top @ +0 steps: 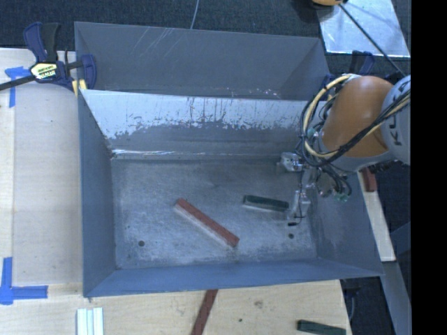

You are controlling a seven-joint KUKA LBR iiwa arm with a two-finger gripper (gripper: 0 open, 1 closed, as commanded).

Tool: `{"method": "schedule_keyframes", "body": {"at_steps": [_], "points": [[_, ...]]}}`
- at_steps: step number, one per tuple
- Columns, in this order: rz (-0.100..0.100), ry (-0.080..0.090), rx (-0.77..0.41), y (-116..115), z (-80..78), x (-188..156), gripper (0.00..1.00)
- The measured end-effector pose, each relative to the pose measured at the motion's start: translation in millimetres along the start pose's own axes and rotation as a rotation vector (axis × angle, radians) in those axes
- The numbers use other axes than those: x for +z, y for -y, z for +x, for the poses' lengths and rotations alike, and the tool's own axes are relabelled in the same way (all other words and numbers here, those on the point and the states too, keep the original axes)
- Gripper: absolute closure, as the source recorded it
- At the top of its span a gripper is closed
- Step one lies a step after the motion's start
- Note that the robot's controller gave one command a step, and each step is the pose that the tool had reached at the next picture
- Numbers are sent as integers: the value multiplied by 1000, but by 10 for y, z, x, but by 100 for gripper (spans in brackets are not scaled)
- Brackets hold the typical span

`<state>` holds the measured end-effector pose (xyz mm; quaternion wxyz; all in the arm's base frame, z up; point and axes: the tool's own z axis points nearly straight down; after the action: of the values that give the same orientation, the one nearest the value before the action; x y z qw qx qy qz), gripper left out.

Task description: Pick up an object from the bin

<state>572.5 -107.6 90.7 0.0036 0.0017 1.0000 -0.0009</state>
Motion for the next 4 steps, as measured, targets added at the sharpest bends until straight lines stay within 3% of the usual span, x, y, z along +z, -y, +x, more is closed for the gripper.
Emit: {"method": "schedule_keyframes", "body": {"at_steps": [1, 3, 4], "points": [[-2, 0, -171, -344, -83, 195, 100], [-3, -5, -172, -345, -66, 154, 100], [1, 7, -344, -96, -154, -167, 100]]}}
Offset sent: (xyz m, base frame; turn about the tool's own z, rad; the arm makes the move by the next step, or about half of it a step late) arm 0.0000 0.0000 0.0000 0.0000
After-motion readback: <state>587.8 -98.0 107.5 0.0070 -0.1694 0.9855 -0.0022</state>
